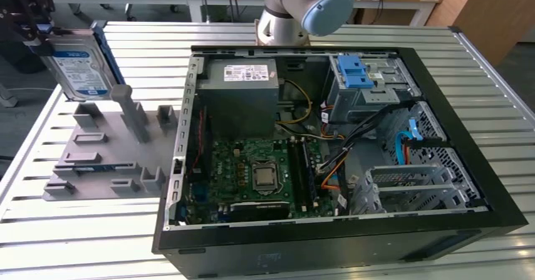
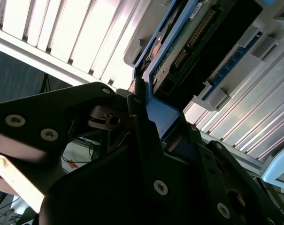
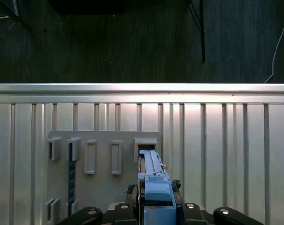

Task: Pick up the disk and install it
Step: 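Pick up the disk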

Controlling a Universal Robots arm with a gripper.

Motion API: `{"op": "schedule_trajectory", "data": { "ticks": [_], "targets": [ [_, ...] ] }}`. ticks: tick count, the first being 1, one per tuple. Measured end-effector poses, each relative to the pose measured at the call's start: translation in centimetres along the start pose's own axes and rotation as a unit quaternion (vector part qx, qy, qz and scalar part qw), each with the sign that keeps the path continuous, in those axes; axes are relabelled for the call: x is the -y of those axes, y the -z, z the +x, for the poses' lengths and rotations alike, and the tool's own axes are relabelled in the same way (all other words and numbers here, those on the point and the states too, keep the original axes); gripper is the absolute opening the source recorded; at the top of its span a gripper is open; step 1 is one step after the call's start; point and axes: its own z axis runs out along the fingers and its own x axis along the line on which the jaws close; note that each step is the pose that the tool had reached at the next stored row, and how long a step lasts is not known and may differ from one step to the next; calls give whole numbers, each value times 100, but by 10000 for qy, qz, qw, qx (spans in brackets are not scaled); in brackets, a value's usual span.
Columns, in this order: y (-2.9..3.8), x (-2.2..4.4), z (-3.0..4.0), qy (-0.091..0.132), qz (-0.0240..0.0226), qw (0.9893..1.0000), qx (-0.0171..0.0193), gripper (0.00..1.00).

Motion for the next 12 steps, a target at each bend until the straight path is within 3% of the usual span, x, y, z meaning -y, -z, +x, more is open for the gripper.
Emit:
{"op": "schedule_trajectory", "data": {
  "ticks": [12],
  "targets": [
    [52,-1,-4,0,1,10000,-4,36]
  ]
}}
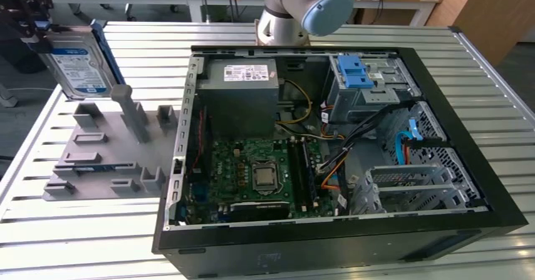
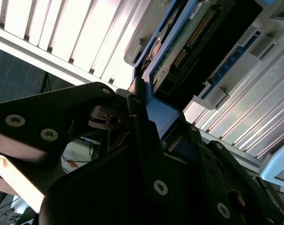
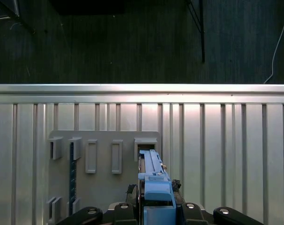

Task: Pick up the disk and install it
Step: 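Pick up the disk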

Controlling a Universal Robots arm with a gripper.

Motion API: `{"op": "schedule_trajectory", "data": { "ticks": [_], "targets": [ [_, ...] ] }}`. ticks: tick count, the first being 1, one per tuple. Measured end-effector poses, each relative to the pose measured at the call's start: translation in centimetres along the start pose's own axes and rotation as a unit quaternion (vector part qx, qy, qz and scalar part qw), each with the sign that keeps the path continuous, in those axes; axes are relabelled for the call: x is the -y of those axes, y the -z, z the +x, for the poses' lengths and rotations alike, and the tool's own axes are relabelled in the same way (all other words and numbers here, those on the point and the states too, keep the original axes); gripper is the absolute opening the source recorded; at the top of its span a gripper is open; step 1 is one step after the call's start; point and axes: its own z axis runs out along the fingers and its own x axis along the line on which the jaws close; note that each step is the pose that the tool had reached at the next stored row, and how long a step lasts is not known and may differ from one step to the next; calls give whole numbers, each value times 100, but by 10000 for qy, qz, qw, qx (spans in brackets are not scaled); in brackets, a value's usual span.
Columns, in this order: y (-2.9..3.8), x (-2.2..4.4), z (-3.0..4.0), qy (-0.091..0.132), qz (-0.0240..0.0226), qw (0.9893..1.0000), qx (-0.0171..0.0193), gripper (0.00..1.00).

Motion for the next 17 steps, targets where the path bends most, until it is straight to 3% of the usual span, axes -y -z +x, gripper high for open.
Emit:
{"op": "schedule_trajectory", "data": {
  "ticks": [17],
  "targets": [
    [96,-1,-2,0,0,10000,-2,36]
  ]
}}
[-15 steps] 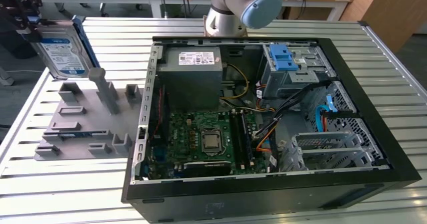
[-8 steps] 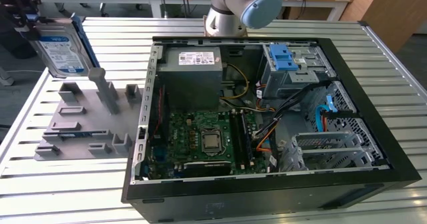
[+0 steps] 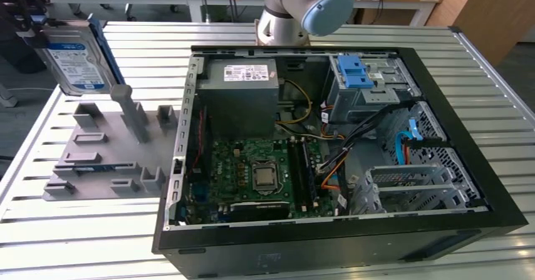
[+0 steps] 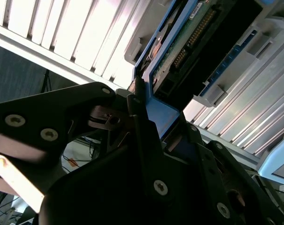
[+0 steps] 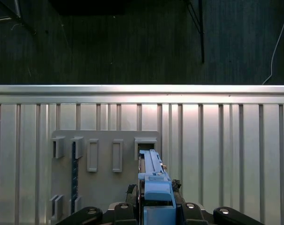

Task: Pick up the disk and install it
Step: 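Pick up the disk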

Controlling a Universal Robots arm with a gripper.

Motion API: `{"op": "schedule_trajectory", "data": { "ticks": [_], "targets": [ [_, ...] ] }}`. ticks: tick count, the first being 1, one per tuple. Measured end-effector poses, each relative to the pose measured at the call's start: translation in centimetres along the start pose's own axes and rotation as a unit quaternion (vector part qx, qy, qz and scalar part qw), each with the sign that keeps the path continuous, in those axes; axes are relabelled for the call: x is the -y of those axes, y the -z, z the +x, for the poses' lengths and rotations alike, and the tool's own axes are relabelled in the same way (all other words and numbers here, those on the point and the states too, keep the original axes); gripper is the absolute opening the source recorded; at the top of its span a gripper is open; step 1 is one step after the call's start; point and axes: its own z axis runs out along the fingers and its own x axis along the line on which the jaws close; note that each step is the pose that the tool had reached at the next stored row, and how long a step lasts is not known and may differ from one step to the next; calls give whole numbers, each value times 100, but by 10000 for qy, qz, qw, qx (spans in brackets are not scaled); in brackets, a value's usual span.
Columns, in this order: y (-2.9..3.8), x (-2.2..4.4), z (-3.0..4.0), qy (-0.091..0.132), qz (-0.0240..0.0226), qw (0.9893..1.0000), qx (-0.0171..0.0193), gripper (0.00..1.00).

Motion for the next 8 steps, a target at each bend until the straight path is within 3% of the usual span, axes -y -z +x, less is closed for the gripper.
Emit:
{"op": "schedule_trajectory", "data": {
  "ticks": [8],
  "targets": [
    [14,0,0,0,-1,10000,0,36]
  ]
}}
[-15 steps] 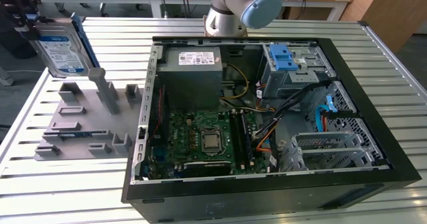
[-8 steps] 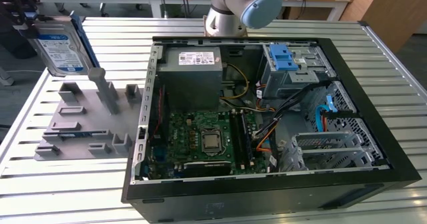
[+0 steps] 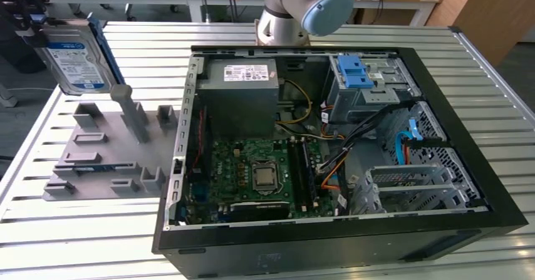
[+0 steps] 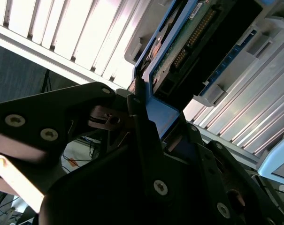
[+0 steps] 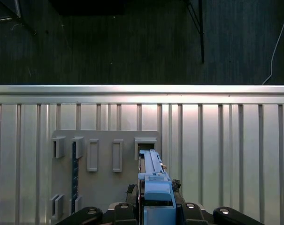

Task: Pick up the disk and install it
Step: 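Pick up the disk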

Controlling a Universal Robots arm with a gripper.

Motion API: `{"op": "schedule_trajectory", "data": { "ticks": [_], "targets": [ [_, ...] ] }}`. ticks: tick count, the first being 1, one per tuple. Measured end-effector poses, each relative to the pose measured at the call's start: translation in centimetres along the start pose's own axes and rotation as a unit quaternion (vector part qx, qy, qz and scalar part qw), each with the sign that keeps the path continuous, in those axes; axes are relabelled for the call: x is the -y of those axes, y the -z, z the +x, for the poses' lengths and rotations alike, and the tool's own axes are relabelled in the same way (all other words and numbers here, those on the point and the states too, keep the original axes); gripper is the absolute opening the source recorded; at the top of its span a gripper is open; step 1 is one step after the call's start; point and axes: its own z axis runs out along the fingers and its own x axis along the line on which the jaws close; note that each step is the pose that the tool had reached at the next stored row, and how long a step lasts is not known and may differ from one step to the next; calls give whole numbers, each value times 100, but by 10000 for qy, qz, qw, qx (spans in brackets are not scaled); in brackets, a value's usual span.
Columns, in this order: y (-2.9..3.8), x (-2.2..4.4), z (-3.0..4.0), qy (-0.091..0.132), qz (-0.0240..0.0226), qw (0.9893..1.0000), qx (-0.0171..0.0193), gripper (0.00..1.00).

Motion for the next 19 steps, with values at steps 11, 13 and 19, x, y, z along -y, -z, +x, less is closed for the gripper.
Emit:
{"op": "schedule_trajectory", "data": {
  "ticks": [11,13,19],
  "targets": [
    [11,0,0,0,-2,10000,-1,36],
    [18,0,0,0,0,10000,0,36],
    [57,-1,0,0,0,10000,-1,36]
  ]
}}
